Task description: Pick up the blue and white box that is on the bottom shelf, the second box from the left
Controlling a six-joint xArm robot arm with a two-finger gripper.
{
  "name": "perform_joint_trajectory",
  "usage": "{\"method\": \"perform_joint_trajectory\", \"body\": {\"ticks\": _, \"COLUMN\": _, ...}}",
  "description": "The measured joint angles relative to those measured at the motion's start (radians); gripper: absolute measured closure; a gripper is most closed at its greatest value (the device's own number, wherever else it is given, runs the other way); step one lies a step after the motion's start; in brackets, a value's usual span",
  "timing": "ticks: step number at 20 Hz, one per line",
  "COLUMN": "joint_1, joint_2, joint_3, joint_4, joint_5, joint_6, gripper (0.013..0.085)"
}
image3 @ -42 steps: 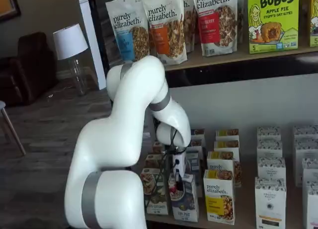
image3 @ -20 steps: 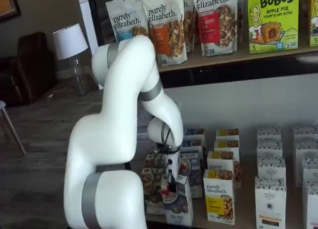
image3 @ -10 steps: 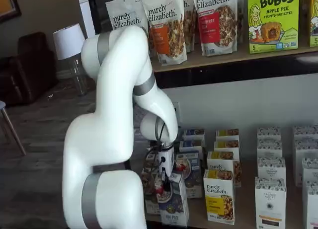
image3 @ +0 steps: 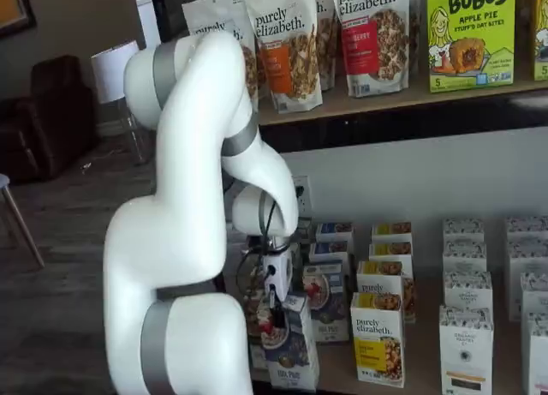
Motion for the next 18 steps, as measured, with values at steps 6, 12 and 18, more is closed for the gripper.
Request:
{"method": "perform_joint_trajectory", "body": {"ticks": 6, "joint_1": 0.012, "joint_2": -0.083, "joint_3": 0.066, "joint_4": -0.055, "joint_5": 0.015, "joint_6": 0.064, "gripper": 0.0530}}
{"method": "perform_joint_trajectory", "body": {"ticks": 12, "joint_1": 0.024, "joint_2": -0.186, "joint_3": 0.136, "joint_4": -0.090, "joint_5": 0.052, "joint_6": 0.110, "gripper": 0.0530}}
{"method": "perform_joint_trajectory", "body": {"ticks": 18, "joint_1": 0.038, "joint_2": -0.312, "joint_3": 0.203, "joint_4": -0.107, "joint_5": 0.113, "joint_6": 0.143, "gripper": 0.0530}}
